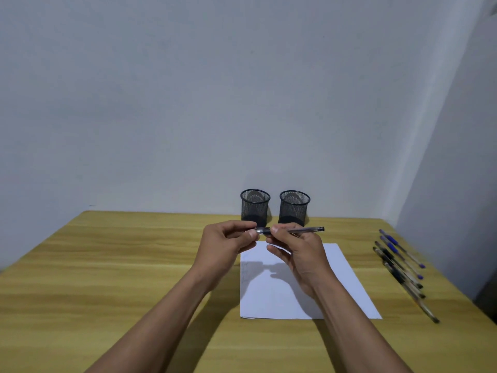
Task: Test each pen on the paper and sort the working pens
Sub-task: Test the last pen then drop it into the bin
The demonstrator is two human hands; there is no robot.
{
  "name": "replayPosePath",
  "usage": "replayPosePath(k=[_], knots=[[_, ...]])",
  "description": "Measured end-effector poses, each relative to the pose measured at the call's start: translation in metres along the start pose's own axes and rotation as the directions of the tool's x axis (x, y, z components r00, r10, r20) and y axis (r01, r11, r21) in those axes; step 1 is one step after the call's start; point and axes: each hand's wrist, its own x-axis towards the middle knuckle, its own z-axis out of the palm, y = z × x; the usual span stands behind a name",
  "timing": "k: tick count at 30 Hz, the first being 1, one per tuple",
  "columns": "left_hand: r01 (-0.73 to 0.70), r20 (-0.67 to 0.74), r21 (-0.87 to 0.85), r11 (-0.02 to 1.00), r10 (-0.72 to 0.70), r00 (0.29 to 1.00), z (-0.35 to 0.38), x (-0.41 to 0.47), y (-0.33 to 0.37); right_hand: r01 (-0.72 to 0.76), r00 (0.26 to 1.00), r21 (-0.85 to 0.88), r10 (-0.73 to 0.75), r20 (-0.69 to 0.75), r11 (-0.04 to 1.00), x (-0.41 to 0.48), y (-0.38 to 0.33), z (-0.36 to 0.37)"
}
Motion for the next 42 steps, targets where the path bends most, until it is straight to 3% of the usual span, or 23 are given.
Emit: replayPosePath(k=[9, 13, 17, 19, 23, 29, 36, 42], knots=[[-0.038, -0.032, 0.087, 0.995, 0.041, 0.999, 0.001, 0.0, 0.002, -0.006, 0.999, -0.046, 0.008, 0.052, 0.999, -0.001, -0.007, 0.001], [0.021, -0.097, -0.036, 0.999, -0.024, 0.995, -0.001, 0.002, 0.005, -0.081, 0.995, -0.019, 0.082, 0.054, 0.997, 0.003, -0.017, -0.005], [0.037, -0.103, -0.047, 0.998, -0.042, 0.994, -0.005, 0.004, 0.008, -0.002, 0.999, -0.231, 0.012, 0.044, 0.973, 0.006, -0.032, -0.019], [0.029, -0.101, -0.02, 0.999, -0.031, 0.994, -0.005, 0.004, 0.007, 0.064, 0.996, -0.411, -0.035, 0.079, 0.91, 0.007, -0.037, -0.023], [-0.006, -0.096, 0.067, 0.998, 0.013, 0.995, 0.001, 0.005, 0.006, 0.217, 0.976, -0.713, -0.155, 0.152, 0.666, 0.009, -0.044, -0.023], [-0.112, -0.013, 0.285, 0.952, 0.12, 0.993, 0.011, 0.009, 0.011, 0.322, 0.938, -0.91, -0.218, 0.269, 0.262, 0.007, -0.055, -0.027], [-0.176, 0.036, 0.381, 0.908, 0.176, 0.984, 0.039, 0.01, 0.012, 0.318, 0.922, -0.944, -0.262, 0.286, 0.087, -0.005, -0.069, -0.045], [-0.281, 0.151, 0.561, 0.779, 0.238, 0.96, 0.096, 0.004, -0.008, 0.131, 0.943, -0.991, -0.309, 0.126, -0.006, -0.032, -0.093, -0.112]])
